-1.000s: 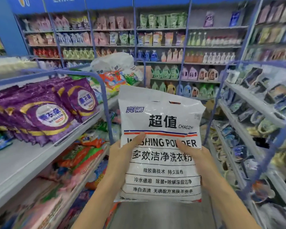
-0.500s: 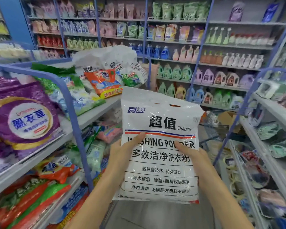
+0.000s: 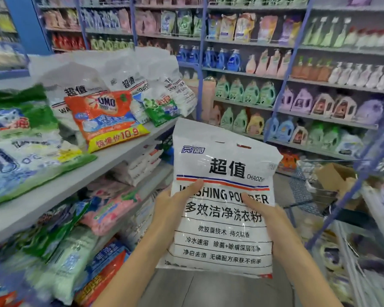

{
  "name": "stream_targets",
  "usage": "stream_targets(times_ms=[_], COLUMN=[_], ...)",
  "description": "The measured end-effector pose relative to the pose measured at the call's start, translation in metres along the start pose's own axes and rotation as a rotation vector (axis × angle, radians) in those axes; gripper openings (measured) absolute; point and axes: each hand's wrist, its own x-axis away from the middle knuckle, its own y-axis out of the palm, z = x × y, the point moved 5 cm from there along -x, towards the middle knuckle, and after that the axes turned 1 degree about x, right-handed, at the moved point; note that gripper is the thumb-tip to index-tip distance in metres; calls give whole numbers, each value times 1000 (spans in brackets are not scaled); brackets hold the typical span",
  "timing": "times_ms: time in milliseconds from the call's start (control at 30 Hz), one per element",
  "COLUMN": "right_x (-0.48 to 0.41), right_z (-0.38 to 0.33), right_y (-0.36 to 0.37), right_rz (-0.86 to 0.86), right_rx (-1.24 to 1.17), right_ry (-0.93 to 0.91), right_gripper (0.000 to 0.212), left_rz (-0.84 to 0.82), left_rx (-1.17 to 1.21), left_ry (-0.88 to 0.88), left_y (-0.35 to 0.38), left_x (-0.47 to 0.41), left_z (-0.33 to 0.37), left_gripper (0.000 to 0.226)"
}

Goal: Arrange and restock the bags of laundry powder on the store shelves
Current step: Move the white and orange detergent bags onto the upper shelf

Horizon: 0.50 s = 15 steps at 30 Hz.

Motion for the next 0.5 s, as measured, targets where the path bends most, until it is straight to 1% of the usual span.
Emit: stream_targets(times_ms=[100,133,267,333,433,500], right_x=[-66,-87,-165,-192,-227,-245], right_z=[-16,-23,-41,-42,-38,-33], right_y=[-7,-7,10,29,59,82], right_rz=[-68,-102,-261,-371,-463,-542], right_rx=[32,44,75,94,112,138], right_ry=[25,31,56,85,117,132], right_gripper=[30,31,36,37,36,37], left_rz=[77,110,249,339,436,507], left_rx=[34,36,73,78,102,108], left_ry=[-12,-14,25,37,51,51], left_y=[23,28,33,25,8,-6], left_x=[-40,-52,-93,-107,-124,-137], left_z=[6,10,25,30,37,37], left_gripper=[40,37,35,34,29,31])
